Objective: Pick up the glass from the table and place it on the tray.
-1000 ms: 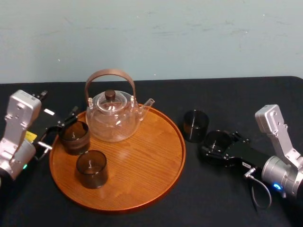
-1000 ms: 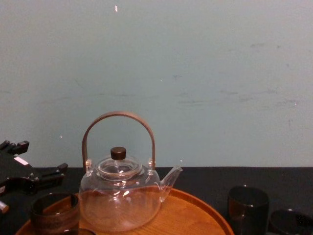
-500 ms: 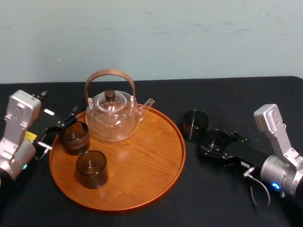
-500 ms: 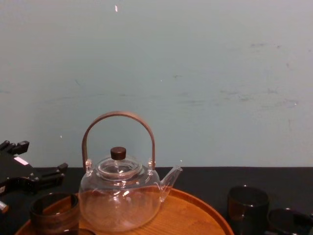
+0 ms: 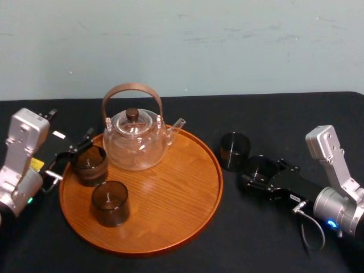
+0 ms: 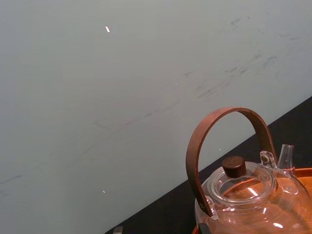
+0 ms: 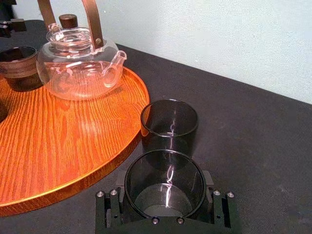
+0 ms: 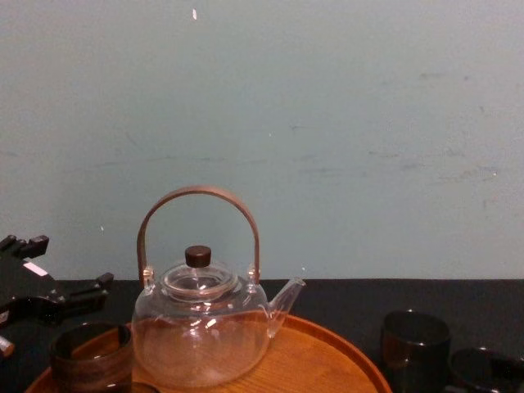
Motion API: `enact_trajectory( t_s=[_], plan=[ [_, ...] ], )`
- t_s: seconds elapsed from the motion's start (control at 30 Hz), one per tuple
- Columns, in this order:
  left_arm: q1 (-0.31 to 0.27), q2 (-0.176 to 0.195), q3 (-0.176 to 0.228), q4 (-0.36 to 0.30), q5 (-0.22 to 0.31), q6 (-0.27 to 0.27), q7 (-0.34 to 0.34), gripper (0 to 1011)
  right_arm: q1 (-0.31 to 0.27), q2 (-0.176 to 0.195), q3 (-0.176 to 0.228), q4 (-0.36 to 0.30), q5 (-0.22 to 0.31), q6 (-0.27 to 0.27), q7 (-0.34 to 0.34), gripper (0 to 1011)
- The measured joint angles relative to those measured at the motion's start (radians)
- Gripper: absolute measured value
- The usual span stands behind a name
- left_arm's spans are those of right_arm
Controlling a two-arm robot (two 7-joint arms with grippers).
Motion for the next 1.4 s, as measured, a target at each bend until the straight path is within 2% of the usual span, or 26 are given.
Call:
enact_trajectory(
  t_s=[0.23,0.4,0.57,0.77,1.13,1.4],
  plan=[
    [0.0,0.0,0.0,0.0,0.0,0.0,0.0,1001,-0.018,0.012,0.011,-0.034,0.015,-0.011,0.009,905],
    [0.0,0.0,0.0,0.0,0.0,0.0,0.0,1001,-0.049,0.036,0.012,-0.102,0.038,-0.016,0.038,905],
    [0.0,0.0,0.0,0.0,0.0,0.0,0.0,1001,-0.08,0.059,-0.007,-0.169,0.054,-0.022,0.068,905],
    [0.0,0.0,0.0,0.0,0.0,0.0,0.0,1001,-0.092,0.075,-0.037,-0.218,0.065,-0.029,0.09,904],
    [0.0,0.0,0.0,0.0,0.0,0.0,0.0,1001,-0.079,0.081,-0.084,-0.239,0.067,-0.031,0.096,904],
    [0.0,0.0,0.0,0.0,0.0,0.0,0.0,1001,-0.043,0.062,-0.123,-0.222,0.056,-0.024,0.095,905]
  ],
)
